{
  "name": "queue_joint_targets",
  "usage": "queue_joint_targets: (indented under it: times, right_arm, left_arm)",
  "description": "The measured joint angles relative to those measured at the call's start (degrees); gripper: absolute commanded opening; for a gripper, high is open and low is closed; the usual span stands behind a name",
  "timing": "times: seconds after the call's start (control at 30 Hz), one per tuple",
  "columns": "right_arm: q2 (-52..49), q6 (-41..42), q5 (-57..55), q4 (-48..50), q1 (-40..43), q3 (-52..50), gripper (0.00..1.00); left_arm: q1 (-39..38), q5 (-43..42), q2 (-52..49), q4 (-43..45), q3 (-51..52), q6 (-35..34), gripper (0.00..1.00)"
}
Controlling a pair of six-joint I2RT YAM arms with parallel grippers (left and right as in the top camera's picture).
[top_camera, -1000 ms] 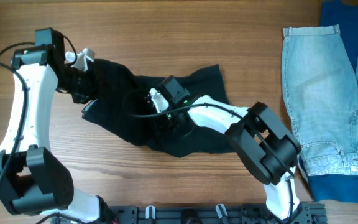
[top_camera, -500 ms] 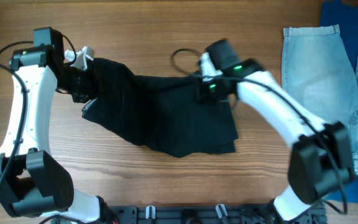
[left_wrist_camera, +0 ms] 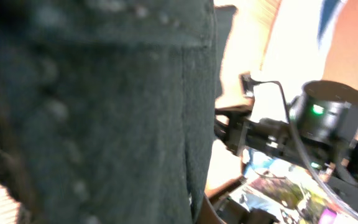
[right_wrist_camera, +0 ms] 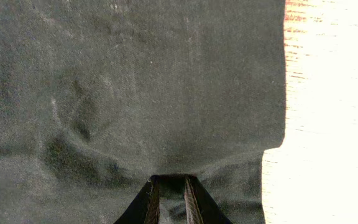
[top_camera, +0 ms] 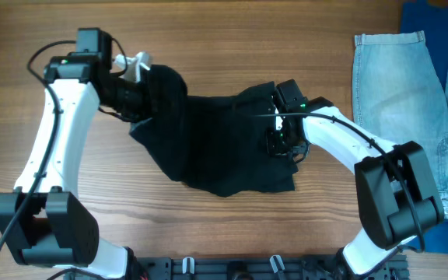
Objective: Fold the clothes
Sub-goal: 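Fold the right half of the shorts leftward over the left half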
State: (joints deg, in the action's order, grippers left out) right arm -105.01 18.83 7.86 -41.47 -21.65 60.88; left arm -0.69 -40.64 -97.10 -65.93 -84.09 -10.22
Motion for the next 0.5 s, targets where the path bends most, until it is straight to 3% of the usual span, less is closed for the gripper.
queue_joint_targets:
  times: [0.27,0.5]
  right_arm:
    - [-0.4,0.4,0.0,0.0,0.1,0.0,0.15]
    - [-0.4,0.4,0.8,-0.2,0.3,0.1,0.15]
  left_arm:
    - [-10.5,-4.5,0.0,10.6,0.0,-13.6,0.04]
    - [-19.4,4.5,0.0,13.6,0.0,-21.9,0.04]
